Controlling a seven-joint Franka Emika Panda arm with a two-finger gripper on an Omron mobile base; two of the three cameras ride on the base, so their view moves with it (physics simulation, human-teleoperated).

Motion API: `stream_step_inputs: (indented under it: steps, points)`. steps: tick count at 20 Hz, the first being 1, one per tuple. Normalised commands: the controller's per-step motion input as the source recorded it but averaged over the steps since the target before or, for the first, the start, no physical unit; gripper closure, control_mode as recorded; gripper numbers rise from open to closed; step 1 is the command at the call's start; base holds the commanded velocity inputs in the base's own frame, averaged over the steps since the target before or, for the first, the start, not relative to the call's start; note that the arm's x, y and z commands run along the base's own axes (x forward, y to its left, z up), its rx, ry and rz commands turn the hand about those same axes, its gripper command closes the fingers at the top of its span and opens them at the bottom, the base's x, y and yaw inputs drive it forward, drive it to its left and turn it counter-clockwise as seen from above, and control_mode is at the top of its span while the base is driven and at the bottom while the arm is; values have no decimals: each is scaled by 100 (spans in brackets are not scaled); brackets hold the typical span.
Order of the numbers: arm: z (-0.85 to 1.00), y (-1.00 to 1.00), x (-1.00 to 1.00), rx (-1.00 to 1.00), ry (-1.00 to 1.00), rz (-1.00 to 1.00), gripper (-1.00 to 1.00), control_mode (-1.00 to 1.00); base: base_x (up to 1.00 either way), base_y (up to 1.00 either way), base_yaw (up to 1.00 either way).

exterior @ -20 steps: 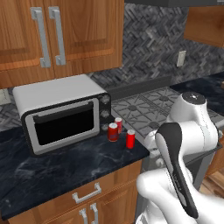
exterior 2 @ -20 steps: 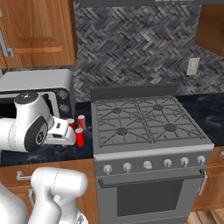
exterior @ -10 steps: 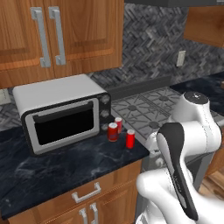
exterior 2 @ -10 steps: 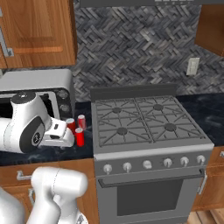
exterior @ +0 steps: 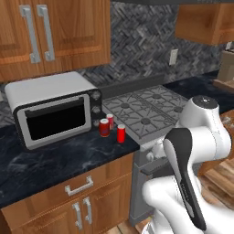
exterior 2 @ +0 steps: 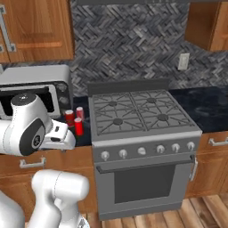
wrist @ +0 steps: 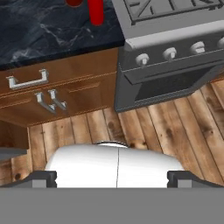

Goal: Four empty soda cans are scattered around the kitchen. Gather all the cans and cluster them next to the stove for recycling.

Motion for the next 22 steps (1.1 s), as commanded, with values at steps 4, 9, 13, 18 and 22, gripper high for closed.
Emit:
stream_step_inputs:
  steps: [4,9,13,18,22]
  points:
    - [0,0,0,0,0,0,-100,100,-49,-3,-19]
    - [0,0,0,0,0,0,-100,100,-37,0,-34]
    - [0,0,0,0,0,0,-100,100,-31,0,-38]
    - [0,0,0,0,0,0,-100,100,-26,0,-38]
    - [0,0,0,0,0,0,-100,100,-22,0,-39]
